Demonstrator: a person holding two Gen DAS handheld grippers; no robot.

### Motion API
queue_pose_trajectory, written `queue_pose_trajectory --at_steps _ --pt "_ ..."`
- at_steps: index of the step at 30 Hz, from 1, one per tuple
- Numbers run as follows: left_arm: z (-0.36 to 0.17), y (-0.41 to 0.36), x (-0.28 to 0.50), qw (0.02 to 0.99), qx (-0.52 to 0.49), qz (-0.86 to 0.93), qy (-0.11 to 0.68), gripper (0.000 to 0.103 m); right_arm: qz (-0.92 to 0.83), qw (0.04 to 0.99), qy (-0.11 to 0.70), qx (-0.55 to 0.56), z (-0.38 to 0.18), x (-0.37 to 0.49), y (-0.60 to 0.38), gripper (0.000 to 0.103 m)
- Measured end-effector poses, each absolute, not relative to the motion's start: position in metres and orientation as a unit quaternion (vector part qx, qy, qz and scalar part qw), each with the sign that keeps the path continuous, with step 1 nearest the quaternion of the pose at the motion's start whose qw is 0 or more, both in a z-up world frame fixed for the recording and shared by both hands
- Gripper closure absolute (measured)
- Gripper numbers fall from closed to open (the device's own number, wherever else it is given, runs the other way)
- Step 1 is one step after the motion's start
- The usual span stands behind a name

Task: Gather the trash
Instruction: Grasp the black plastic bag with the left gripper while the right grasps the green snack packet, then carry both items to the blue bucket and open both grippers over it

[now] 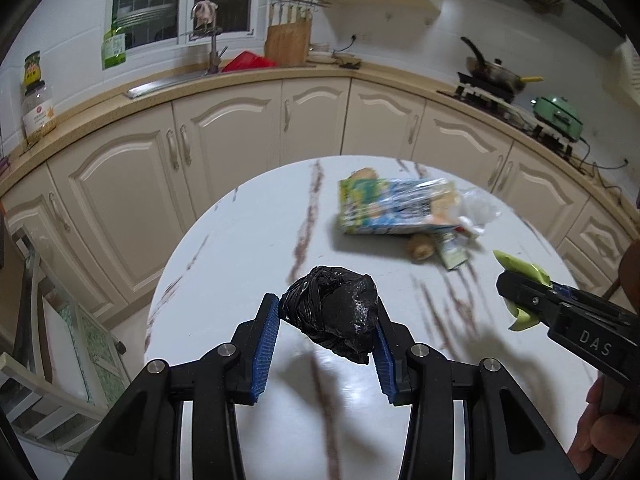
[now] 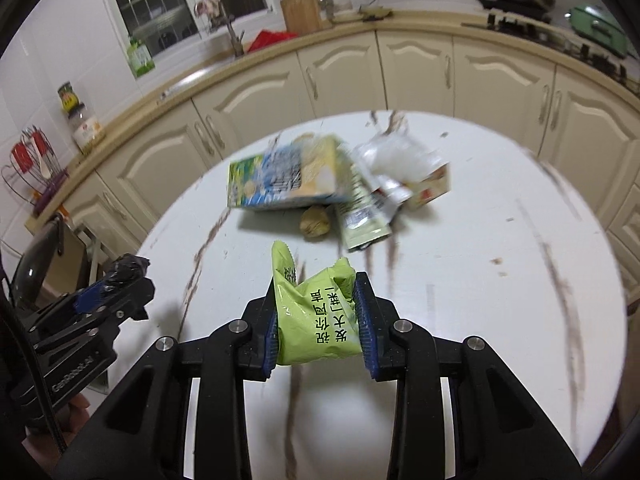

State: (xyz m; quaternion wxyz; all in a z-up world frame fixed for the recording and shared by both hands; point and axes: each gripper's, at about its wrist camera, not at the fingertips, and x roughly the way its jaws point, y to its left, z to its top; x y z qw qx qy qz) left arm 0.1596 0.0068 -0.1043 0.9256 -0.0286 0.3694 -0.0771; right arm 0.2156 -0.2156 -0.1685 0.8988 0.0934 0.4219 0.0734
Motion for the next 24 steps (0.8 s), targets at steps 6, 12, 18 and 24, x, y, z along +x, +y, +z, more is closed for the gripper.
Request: queue_pose_trajectory --at_steps 6,12,18,24 --pt "-0.077 -0.04 0.137 0.931 -0.006 -0.114 0.347 0.063 0.064 0.912 0.388 0.116 -0.139 0.185 -0.259 0.072" --pt "-0.061 -0.105 0.114 0.929 0.021 -0.162 0.331 0.063 0.039 0.922 0.361 0.133 -0.119 0.149 -0.313 0.072" --pt "-0.05 -0.18 0.095 0.921 0.046 -0.223 0.316 0.063 -0.01 0.929 0.339 0.146 -0.103 0.109 -0.382 0.072" --pt "-0.054 -0.26 0.078 0.898 0.067 -0.297 0.318 0.063 -0.078 0.923 0.336 0.17 -0.104 0.069 -0.455 0.072"
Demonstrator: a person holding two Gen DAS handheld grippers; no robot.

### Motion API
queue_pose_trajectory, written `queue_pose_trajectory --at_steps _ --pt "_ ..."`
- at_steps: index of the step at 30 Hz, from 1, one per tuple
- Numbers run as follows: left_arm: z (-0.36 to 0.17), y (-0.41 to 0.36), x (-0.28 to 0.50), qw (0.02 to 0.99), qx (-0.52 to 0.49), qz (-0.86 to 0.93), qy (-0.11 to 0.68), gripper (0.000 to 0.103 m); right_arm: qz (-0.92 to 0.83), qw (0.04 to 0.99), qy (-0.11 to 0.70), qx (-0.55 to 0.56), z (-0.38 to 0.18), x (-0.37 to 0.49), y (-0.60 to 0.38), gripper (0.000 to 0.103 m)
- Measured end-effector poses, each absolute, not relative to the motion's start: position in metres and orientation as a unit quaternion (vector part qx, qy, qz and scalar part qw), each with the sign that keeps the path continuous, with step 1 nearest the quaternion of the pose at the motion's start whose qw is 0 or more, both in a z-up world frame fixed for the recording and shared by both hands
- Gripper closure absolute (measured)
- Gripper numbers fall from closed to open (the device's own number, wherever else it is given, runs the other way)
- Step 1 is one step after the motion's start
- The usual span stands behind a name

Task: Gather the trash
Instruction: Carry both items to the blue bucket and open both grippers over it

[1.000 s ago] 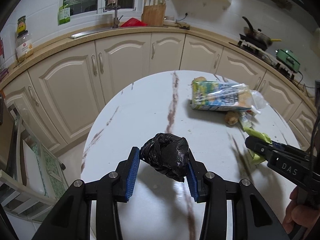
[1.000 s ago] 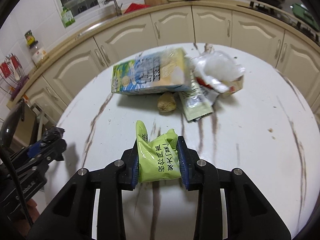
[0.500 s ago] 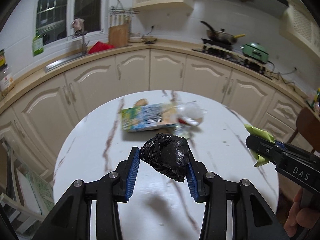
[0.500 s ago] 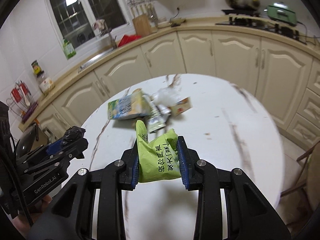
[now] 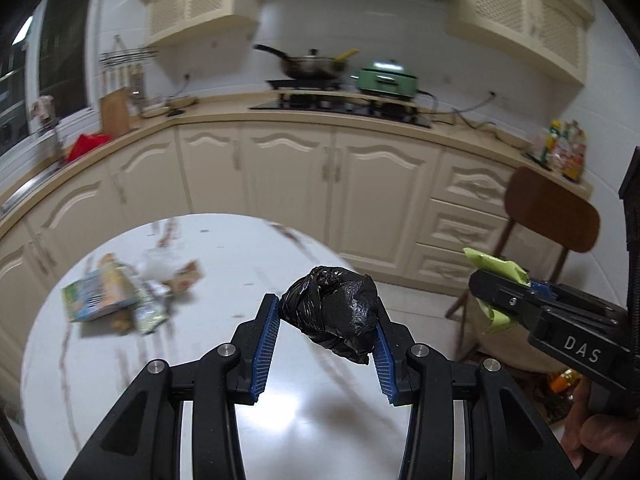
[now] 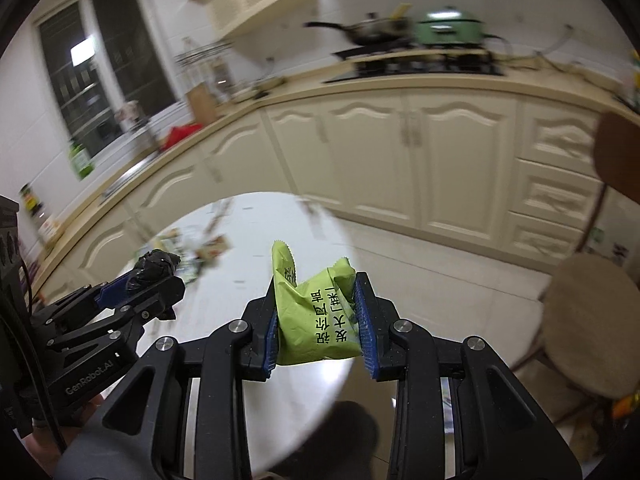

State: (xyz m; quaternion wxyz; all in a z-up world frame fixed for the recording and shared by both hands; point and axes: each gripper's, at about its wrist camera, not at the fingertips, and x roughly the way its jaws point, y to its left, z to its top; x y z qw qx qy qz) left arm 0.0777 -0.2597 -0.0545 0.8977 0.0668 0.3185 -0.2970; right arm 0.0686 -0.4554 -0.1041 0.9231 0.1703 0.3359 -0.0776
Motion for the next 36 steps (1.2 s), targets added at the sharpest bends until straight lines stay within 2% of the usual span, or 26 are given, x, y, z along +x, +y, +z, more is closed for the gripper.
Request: queue_pose_trajectory --at_steps 7,15,27,29,30,33,35,36 --pt "-0.087 -0.352 0.076 0.858 0.094 -0.361 0.353 0.063 -0.151 0.895 0.366 0.207 -0.141 0.032 -0.537 0.072" --pt "-0.128 -0.42 0.108 0.821 0.122 -0.388 0.4 0.063 -0.189 0.859 0.401 0.256 -0.197 0.013 -0.599 0.072" --pt "-0.222 -0.558 0.203 0.756 0.18 -0.37 0.509 0.062 -0.184 0.784 0.475 0.356 -0.329 0.021 -0.666 0.071" --pt "-0.236 -0.574 0.216 0.749 0.187 -0.359 0.524 0.057 -0.18 0.772 0.485 0.37 -0.348 0.023 -0.673 0.071" --pt "-0.241 -0.582 0.221 0.746 0.188 -0.358 0.529 0.049 -0.178 0.764 0.491 0.38 -0.359 0.025 -0.678 0.07" --pt "-0.248 -0.596 0.229 0.747 0.189 -0.35 0.532 0.033 -0.173 0.751 0.493 0.404 -0.378 0.024 -0.687 0.065" --pt "-0.249 -0.604 0.234 0.749 0.192 -0.348 0.53 0.027 -0.177 0.746 0.492 0.413 -0.386 0.023 -0.69 0.05" --pt "-0.25 -0.603 0.232 0.75 0.192 -0.347 0.529 0.027 -0.177 0.744 0.489 0.42 -0.39 0.021 -0.693 0.03"
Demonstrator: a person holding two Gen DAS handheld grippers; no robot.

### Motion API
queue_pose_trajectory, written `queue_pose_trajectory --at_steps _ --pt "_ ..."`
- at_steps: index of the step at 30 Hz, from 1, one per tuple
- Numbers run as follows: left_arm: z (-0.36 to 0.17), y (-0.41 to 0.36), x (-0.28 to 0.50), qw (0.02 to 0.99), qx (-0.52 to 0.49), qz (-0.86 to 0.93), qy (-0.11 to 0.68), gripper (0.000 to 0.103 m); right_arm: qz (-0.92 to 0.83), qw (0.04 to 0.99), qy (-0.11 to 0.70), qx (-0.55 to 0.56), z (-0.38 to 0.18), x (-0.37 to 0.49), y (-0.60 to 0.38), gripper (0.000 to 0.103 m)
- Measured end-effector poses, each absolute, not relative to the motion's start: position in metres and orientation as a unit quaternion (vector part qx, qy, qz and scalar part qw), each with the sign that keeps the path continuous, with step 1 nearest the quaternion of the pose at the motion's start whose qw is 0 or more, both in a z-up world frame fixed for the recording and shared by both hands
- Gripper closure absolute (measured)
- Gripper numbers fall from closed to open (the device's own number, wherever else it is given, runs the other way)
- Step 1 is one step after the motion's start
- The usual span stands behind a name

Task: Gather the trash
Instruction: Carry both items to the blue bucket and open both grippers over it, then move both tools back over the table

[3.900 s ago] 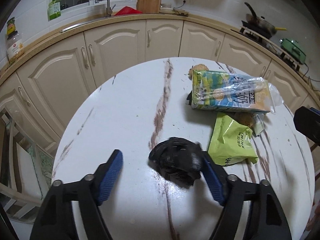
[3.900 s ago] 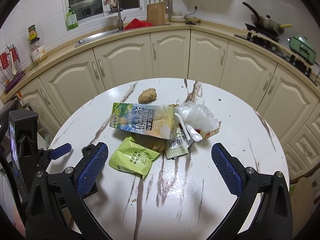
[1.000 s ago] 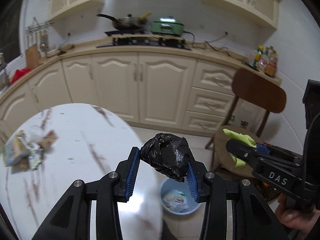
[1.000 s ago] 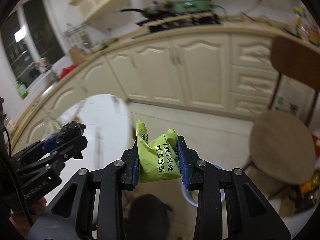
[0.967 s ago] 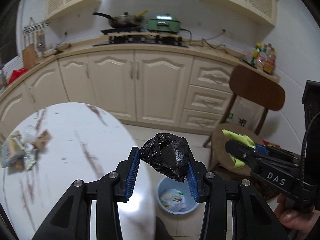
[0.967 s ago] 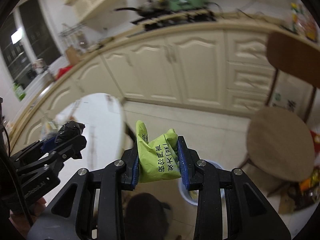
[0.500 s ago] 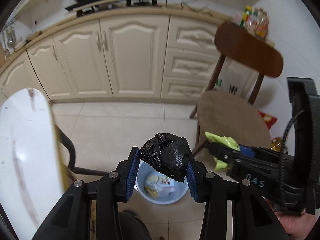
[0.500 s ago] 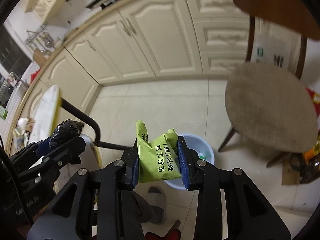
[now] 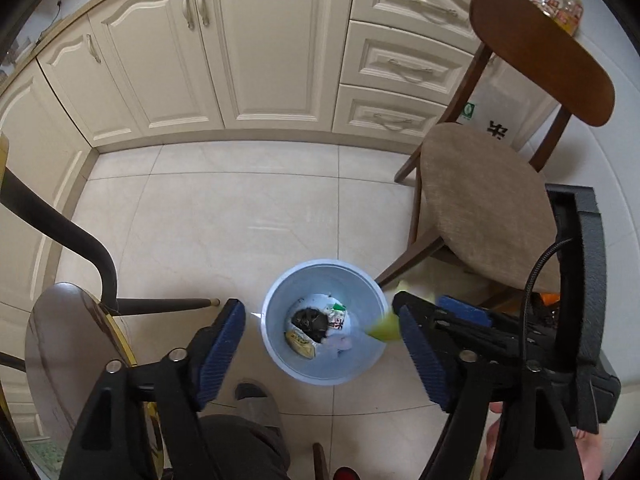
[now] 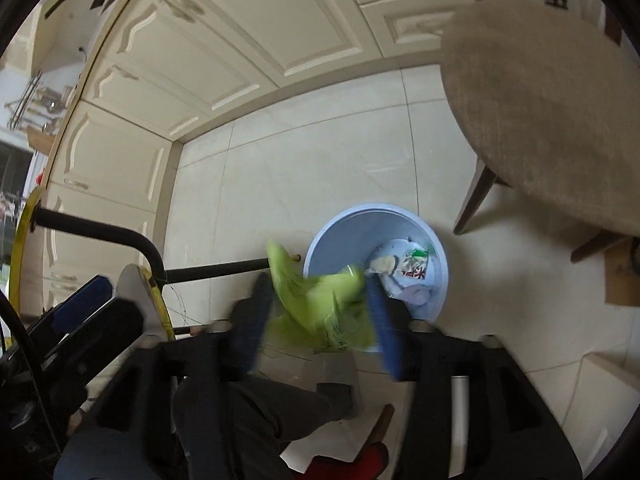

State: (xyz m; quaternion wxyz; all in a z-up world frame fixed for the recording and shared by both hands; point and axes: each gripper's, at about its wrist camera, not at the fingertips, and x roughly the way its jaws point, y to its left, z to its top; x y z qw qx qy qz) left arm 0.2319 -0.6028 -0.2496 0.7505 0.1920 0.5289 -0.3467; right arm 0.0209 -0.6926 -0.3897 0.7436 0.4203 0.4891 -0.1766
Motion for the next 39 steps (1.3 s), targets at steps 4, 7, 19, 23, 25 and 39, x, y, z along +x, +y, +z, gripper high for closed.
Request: queue_pose_trajectory --at_steps 4,7,19,23,25,39 --pt "-0.251 -0.603 0.232 0.756 0.188 -0.338 0.528 0.024 -0.197 0.741 0.483 0.423 -0.391 0.015 -0.696 0.0" --pt "-0.248 -0.602 0.225 0.764 0.19 -0.334 0.518 0.024 -0.226 0.73 0.49 0.42 -0.388 0.008 -0.699 0.0" --pt "-0.155 -0.514 0.163 0.815 0.148 -0.333 0.451 0.024 -0.245 0.755 0.455 0.405 -0.312 -0.008 -0.692 0.0" --pt "-0.115 -0.466 0.152 0.842 0.11 -0.332 0.41 0.021 -0.239 0.784 0.426 0.383 -0.262 -0.003 -0.677 0.0" --pt "-0.099 -0.438 0.144 0.856 0.098 -0.326 0.389 0.018 -0.232 0.802 0.411 0.365 -0.234 0.003 -0.663 0.0" --pt "-0.035 -0.2 0.107 0.909 0.006 -0.255 0.328 0.001 -0.171 0.918 0.294 0.203 -0.066 0.054 -0.509 0.0"
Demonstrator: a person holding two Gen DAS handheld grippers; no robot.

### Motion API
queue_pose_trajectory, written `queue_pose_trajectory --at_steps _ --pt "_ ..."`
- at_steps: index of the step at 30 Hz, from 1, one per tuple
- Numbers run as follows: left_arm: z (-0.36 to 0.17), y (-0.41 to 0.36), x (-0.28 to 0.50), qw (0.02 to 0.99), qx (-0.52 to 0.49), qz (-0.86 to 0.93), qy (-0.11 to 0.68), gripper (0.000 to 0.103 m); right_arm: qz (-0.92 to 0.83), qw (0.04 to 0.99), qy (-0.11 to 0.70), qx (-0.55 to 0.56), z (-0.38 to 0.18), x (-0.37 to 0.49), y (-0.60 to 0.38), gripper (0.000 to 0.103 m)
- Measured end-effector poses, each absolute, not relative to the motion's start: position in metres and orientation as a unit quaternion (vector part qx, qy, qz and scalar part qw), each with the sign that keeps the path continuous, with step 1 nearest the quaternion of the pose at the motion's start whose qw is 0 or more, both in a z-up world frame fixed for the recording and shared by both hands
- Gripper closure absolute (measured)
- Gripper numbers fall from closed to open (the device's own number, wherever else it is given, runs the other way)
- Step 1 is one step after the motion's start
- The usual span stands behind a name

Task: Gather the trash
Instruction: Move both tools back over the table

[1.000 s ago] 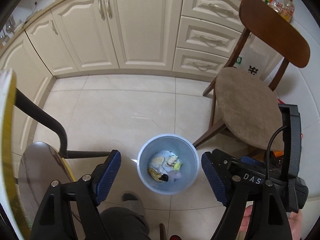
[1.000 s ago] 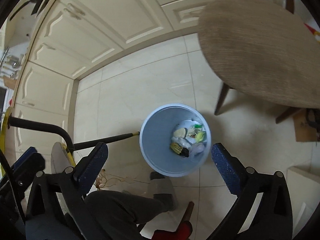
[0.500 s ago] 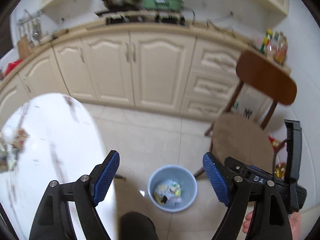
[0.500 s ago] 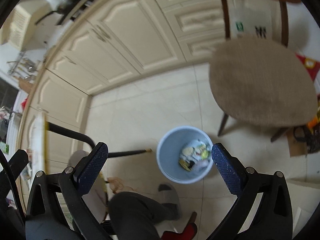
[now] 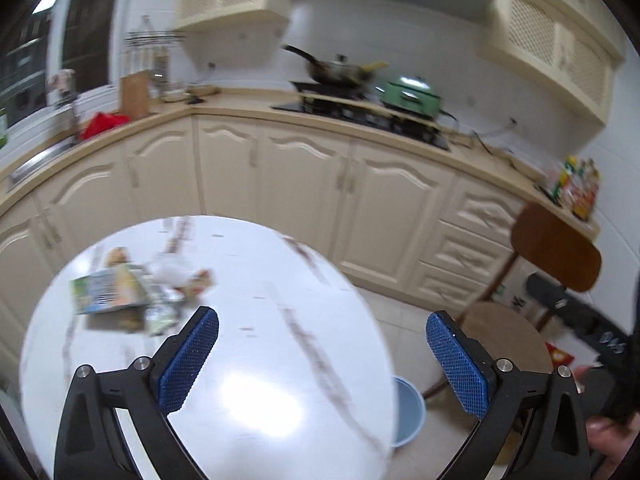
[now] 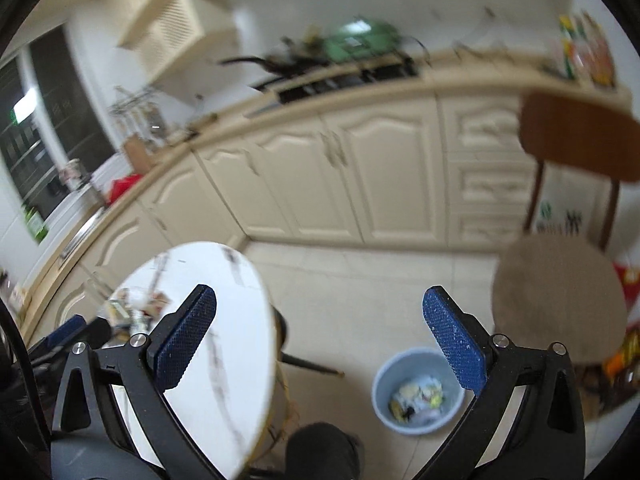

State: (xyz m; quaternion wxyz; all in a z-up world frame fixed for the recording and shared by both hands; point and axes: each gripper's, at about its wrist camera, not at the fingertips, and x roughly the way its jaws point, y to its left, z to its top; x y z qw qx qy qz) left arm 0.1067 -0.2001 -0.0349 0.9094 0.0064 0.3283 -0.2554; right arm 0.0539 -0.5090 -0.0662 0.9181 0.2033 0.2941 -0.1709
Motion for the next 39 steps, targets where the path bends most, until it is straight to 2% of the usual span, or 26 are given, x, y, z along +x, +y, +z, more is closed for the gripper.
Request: queue_pose_trajectory --at_steps 5,12,17,23,30,39 --pt "-0.025 -0.127 0.087 0.932 -0.017 -0.197 0.305 0.001 -0.13 0.947 0.258 0.141 -0.03 0.075 -0.438 0.0" --pt "-0.011 -0.064 0.048 0.958 -0.022 -0.119 0.26 0.001 -0.076 0.966 0.231 0.083 -0.007 0.107 -0.344 0.0" --pt "-0.015 -0.034 0.022 0.967 -0.026 -0.069 0.244 0.001 -0.043 0.971 0.228 0.051 -0.009 0.119 -0.292 0.0" --pt "-0.043 -0.01 0.015 0.958 -0.043 -0.044 0.279 0.001 -0.014 0.963 0.268 0.024 -0.037 0.148 -0.248 0.0" --pt "-0.054 -0.001 0.051 0.946 -0.046 -0.052 0.315 0.001 -0.006 0.948 0.319 0.015 -0.074 0.183 -0.244 0.0" --pt "-0.071 -0.016 0.162 0.935 0.006 -0.097 0.342 0.001 -0.014 0.93 0.368 0.009 -0.111 0.225 -0.249 0.0"
